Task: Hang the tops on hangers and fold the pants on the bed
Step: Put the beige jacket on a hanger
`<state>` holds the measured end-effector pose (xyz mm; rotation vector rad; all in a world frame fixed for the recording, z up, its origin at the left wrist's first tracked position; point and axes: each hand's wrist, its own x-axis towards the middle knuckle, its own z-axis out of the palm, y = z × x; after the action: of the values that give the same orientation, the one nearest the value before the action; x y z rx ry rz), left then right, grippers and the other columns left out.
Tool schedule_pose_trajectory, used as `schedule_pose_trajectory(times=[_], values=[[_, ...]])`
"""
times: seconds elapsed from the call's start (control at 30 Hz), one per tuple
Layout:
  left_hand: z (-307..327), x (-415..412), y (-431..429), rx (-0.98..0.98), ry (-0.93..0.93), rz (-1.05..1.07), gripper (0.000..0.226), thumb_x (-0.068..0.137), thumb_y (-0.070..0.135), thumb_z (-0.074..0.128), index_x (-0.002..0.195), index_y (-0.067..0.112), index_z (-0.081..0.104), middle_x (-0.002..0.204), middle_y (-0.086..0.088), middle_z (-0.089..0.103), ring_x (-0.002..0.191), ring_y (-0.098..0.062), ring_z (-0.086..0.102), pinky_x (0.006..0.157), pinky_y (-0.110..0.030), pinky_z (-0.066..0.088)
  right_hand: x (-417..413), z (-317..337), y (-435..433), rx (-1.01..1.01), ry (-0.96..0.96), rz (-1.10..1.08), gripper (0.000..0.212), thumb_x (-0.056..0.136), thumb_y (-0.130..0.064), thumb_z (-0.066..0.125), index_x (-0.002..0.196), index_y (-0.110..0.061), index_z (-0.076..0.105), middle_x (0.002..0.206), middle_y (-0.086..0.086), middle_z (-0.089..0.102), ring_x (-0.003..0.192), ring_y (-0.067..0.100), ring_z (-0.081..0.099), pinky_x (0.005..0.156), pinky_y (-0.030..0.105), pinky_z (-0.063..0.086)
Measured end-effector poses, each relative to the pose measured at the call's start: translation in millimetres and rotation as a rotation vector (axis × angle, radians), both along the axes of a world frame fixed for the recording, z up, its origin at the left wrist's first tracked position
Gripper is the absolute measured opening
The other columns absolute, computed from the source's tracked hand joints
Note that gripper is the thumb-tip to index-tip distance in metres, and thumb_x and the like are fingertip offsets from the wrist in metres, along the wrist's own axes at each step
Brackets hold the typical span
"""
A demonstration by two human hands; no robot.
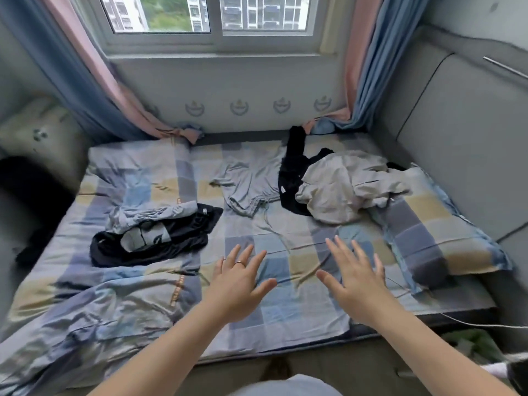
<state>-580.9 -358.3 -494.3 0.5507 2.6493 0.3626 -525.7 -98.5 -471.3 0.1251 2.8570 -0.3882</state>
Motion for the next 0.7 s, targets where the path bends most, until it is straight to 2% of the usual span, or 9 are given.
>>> schedule_pose_trajectory(times=[0.17,0.43,0.57,0.7], values=[[-11,-70,52,0.043,-0.011,-0.028,0.075,0.094,0.075,0.023,0.159,0.039,0.006,0.168,0.007,-0.002,0.154,-0.018,-0.010,0.124,-0.048,0.001,-51,-9,41,-0.026,-0.057,-0.079,0.073,0.094,-0.072,0.017,0.157,-0.043,-0.008,0.165,-0.018,-0.013,0.153,0.013,-0.015,0.119,0.054,-0.010],[-37,-158,149,0.096,-0.071,-0.195,0.073,0.096,0.072,0.026,0.158,0.039,0.011,0.169,0.005,0.003,0.154,-0.019,-0.005,0.123,-0.046,0.003,-79,-24,114,-0.051,-0.077,-0.317,0.072,0.095,-0.073,0.018,0.156,-0.045,-0.008,0.164,-0.022,-0.014,0.152,0.012,-0.017,0.119,0.053,-0.011],[-76,-209,190,0.084,-0.111,-0.272,0.072,0.096,0.072,0.026,0.159,0.039,0.010,0.169,0.005,0.004,0.155,-0.020,-0.003,0.124,-0.047,0.004,-100,-59,146,-0.035,-0.120,-0.448,0.072,0.094,-0.072,0.017,0.156,-0.045,-0.009,0.164,-0.021,-0.015,0.152,0.012,-0.017,0.120,0.053,-0.011],[-143,-278,228,0.081,-0.124,-0.336,0.074,0.093,0.075,0.024,0.158,0.042,0.012,0.168,0.007,0.006,0.155,-0.019,-0.001,0.122,-0.047,0.006,-150,-115,183,-0.024,-0.115,-0.567,0.071,0.097,-0.069,0.020,0.156,-0.044,-0.011,0.165,-0.019,-0.012,0.153,0.014,-0.015,0.120,0.054,-0.009]])
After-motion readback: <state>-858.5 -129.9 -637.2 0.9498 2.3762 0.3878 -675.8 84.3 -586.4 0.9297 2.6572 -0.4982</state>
